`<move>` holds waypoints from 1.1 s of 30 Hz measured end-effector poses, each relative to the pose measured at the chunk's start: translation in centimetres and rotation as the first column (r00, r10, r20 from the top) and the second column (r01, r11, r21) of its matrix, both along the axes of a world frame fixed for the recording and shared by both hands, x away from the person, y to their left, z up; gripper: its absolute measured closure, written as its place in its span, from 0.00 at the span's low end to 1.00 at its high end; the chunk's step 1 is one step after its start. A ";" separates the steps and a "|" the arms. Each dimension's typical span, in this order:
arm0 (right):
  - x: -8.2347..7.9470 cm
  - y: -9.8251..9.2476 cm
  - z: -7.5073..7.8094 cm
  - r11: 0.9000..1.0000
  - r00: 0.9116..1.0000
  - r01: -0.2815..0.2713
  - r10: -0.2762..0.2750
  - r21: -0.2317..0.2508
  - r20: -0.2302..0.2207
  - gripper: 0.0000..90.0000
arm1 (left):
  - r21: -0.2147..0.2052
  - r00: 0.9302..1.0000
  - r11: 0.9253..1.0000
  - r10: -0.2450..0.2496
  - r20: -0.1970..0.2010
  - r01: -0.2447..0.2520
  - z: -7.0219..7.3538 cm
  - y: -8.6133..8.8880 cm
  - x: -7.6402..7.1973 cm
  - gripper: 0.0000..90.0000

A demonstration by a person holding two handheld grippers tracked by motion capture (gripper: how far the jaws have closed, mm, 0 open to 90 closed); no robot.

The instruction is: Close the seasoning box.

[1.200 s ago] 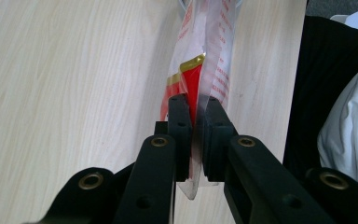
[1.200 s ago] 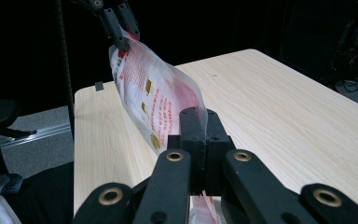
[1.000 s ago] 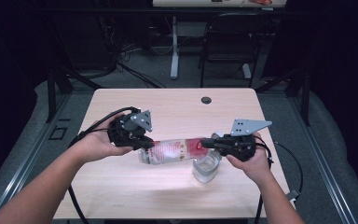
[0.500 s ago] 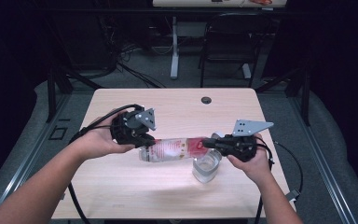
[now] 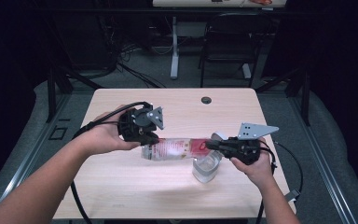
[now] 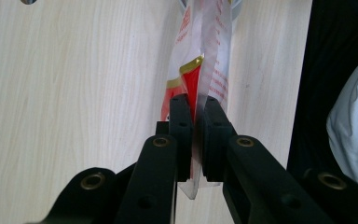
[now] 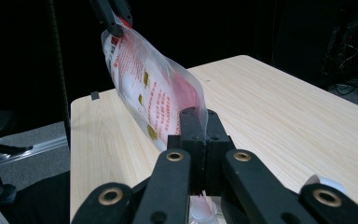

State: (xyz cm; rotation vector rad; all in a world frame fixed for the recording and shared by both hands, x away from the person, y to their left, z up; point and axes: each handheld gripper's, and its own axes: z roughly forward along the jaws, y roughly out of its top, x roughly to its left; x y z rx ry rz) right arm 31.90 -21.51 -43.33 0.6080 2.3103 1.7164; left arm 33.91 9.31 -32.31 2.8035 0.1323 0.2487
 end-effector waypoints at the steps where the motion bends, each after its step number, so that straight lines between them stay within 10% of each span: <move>1: 0.0 0.0 0.0 1.000 1.000 0.000 0.000 0.000 0.000 1.00 | 0.000 1.000 1.000 0.000 0.000 0.000 0.0 0.0 0.0 0.95; 33: -0.8 -0.7 -0.8 1.000 0.999 0.029 -0.029 0.013 0.033 1.00 | 0.071 0.999 0.997 -0.025 0.021 0.023 1.1 -1.9 0.1 0.95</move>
